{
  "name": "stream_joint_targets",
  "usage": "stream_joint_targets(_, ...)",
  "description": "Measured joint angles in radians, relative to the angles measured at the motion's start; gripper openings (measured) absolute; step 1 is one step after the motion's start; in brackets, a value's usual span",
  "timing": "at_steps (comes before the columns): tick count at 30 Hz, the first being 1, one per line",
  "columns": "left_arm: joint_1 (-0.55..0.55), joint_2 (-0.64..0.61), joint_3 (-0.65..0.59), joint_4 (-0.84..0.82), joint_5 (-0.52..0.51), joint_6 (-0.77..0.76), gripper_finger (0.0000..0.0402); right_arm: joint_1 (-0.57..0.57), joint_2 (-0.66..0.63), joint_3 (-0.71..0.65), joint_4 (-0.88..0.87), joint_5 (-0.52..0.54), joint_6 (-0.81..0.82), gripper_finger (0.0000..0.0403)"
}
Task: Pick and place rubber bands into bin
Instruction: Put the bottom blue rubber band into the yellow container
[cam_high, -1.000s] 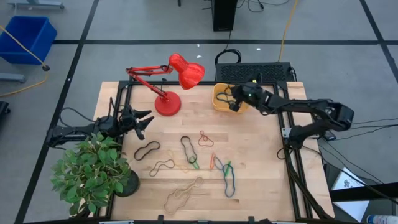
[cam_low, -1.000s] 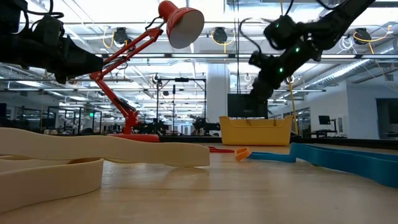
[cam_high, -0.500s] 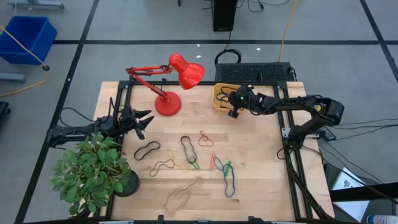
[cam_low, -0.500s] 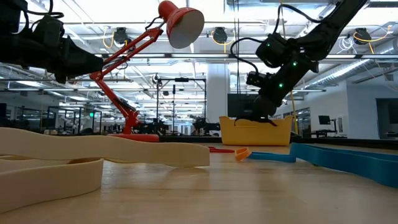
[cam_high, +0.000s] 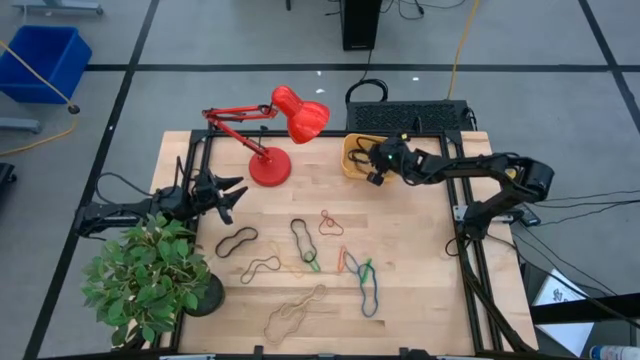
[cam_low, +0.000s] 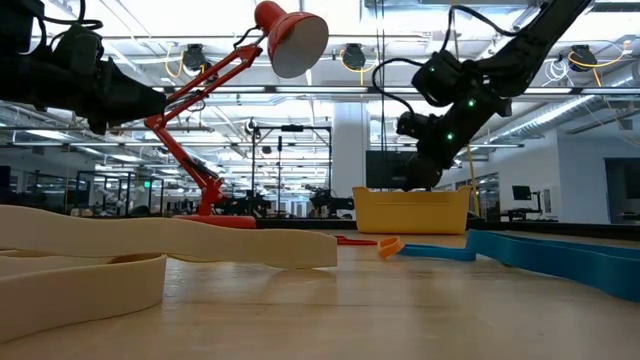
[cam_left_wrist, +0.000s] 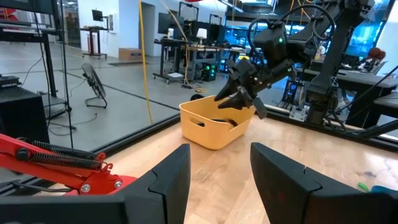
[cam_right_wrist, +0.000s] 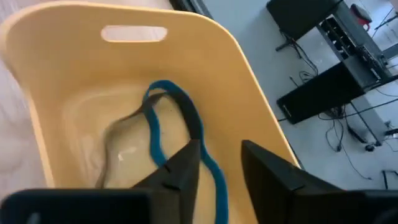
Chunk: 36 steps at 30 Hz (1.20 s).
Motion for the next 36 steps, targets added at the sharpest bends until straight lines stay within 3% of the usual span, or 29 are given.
stream_joint_targets(8, 0.0, 0.0, 0.0, 0.0, 0.0, -0.001, 0.0173, 0.05, -0.162, 0.0, 0.009, -0.004, 0.113, 0.0182)
stream_joint_targets(18, 0.0, 0.0, 0.0, 0.001, 0.001, -0.003, 0.0173, 0.164, -0.428, 0.0, 0.007, -0.01, 0.398, 0.0186)
stream_joint_targets(21, 0.0, 0.0, 0.0, 0.004, 0.001, -0.002, 0.0173, 0.182, -0.464, 0.0, 0.007, -0.107, 0.438, 0.0186)
stream_joint_targets(25, 0.0, 0.0, -0.001, 0.005, 0.001, -0.002, 0.0173, 0.218, -0.485, 0.0, -0.043, -0.429, 0.317, 0.0185)
stream_joint_targets(27, 0.0, 0.0, -0.001, 0.005, 0.001, -0.002, 0.0173, 0.258, -0.482, 0.0, -0.093, -0.53, 0.264, 0.0185)
stream_joint_targets(30, 0.0, 0.0, -0.001, 0.006, 0.002, -0.002, 0.0173, 0.347, -0.462, 0.0, -0.192, -0.547, 0.212, 0.0185)
stream_joint_targets(36, 0.0, 0.0, -0.001, 0.005, 0.003, -0.002, 0.0173, 0.549, -0.353, 0.0, -0.353, -0.437, 0.206, 0.0174)
